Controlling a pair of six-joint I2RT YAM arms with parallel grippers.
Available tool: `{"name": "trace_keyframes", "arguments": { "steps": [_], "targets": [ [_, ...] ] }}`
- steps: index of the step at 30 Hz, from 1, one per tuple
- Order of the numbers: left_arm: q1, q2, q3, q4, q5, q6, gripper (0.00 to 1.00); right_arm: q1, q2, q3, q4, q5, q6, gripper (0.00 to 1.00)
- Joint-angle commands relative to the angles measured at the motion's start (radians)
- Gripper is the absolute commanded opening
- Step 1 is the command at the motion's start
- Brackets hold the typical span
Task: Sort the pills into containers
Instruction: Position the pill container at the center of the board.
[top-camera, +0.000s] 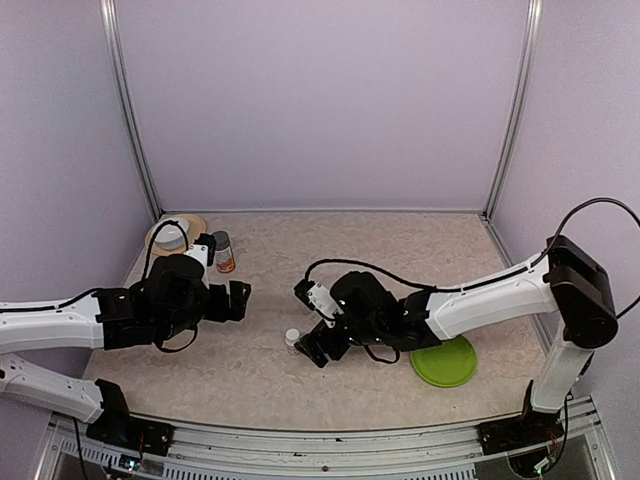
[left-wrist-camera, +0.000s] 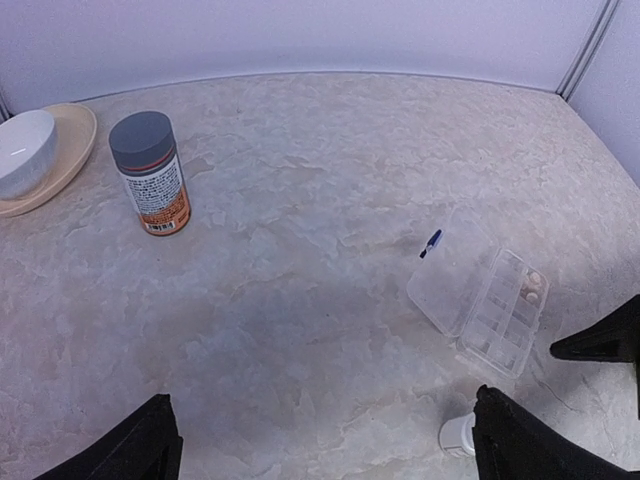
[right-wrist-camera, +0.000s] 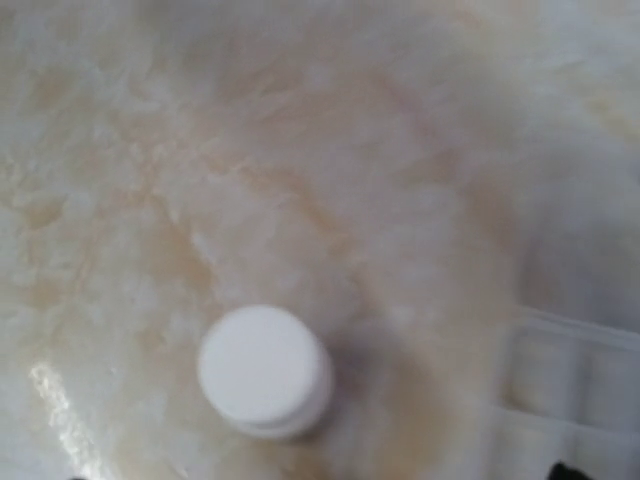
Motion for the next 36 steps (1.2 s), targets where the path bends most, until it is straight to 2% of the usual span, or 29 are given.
{"name": "trace_keyframes", "arguments": {
  "steps": [1,5,13,23,36],
  "targets": [
    [0.003,0.013,0.023,0.032,0.015,0.010,0.99,-0.011,-0.103,-0.046,-0.100,0.131,0.086,1.00],
    [0.003,0.019,0.017,0.045,0.026,0.005,0.99,-0.057,-0.157,-0.091,-0.194,0.226,0.143,1.00],
    [-0.002,0.035,0.017,0.065,0.049,-0.003,0.99,-0.177,-0.198,-0.158,-0.265,0.303,0.162,1.00],
    [-0.015,0.057,0.022,0.078,0.067,-0.006,0.99,-0.263,-0.002,-0.087,-0.253,0.314,0.119,1.00],
    [-0.020,0.068,0.008,0.099,0.095,0.024,0.99,-0.331,0.156,0.040,-0.225,0.277,0.061,1.00]
  ]
}}
